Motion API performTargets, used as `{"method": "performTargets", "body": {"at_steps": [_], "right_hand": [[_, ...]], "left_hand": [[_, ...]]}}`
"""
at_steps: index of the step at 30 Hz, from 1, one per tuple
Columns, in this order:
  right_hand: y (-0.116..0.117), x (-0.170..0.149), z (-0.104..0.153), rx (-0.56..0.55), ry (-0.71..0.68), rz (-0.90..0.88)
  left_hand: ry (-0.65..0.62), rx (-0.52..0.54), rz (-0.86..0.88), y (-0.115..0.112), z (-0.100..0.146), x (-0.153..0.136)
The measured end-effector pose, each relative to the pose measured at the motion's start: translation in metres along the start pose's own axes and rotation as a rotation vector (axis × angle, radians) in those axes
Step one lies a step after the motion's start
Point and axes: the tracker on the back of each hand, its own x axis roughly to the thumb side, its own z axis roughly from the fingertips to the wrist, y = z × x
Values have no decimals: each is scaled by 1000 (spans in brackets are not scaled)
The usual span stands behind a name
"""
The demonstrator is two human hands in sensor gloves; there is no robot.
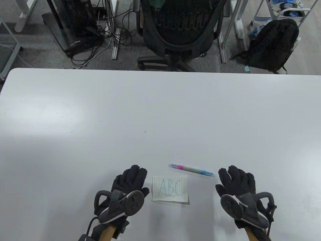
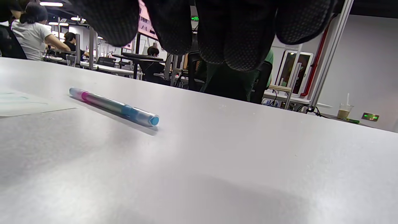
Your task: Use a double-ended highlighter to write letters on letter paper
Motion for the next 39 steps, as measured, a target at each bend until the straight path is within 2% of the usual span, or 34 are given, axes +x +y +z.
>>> {"method": "performTargets", "body": {"at_steps": [8, 19, 39], "right_hand": [[11, -9, 9, 11, 6, -25], [26, -25, 11, 54, 44, 6], [32, -24, 18, 75, 26, 33]], "left_hand": [[59, 21, -115, -2, 2, -8], [133, -2, -225, -12, 0, -19], [114, -7, -191, -14, 0, -11]]}}
